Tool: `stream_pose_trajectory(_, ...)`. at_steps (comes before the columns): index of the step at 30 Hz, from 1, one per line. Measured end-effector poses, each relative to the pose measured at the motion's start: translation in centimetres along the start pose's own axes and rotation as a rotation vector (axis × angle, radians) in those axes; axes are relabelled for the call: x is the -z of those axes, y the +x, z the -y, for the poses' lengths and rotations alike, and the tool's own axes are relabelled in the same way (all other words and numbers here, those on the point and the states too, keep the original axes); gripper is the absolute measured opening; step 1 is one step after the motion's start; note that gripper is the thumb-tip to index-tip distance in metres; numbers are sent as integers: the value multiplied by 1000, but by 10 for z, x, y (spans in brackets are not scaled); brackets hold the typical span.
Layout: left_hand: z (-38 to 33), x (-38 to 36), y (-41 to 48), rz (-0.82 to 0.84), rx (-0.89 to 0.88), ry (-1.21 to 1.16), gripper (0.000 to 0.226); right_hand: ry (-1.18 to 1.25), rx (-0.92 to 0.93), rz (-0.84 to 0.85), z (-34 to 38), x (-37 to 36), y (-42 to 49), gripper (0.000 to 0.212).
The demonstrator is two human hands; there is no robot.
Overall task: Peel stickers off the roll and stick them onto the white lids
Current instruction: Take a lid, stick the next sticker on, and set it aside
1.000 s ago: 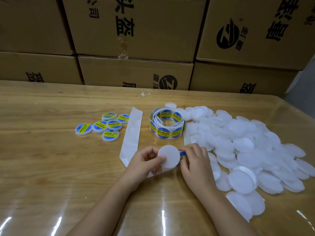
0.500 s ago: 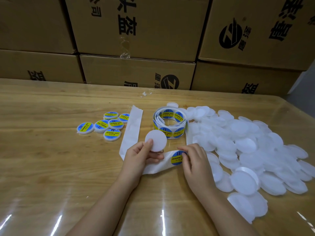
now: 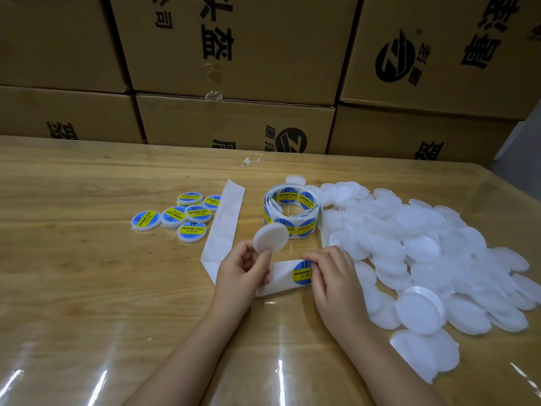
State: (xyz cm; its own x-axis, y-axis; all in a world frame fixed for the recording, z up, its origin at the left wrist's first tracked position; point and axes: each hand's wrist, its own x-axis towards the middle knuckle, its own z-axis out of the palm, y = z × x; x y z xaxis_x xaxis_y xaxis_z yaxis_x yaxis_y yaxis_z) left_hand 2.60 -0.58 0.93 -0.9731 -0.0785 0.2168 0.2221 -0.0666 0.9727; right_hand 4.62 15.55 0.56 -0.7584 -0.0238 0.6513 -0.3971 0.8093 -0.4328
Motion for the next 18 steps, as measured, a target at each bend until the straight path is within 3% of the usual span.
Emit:
stream_pose_trajectory(4, 1, -1, -2, -88, -208, 235, 22, 10, 22, 14, 1, 1, 0, 25)
stream_pose_trajectory(6, 0, -1, -4, -80, -405, 400, 16, 13, 26, 14, 0, 0, 1, 24)
stream_pose_trajectory(9, -1, -1, -5, -36, -540, 618, 14, 18, 34, 3, -1, 0, 1, 23)
stream_pose_trajectory(14, -1, -1, -5, 39, -471, 766, 39, 93, 65, 30, 2, 0, -1, 26)
stream_pose_trajectory(18, -2, -2, -3, 98, -394, 701, 27, 164, 96, 65, 3, 0, -2, 26)
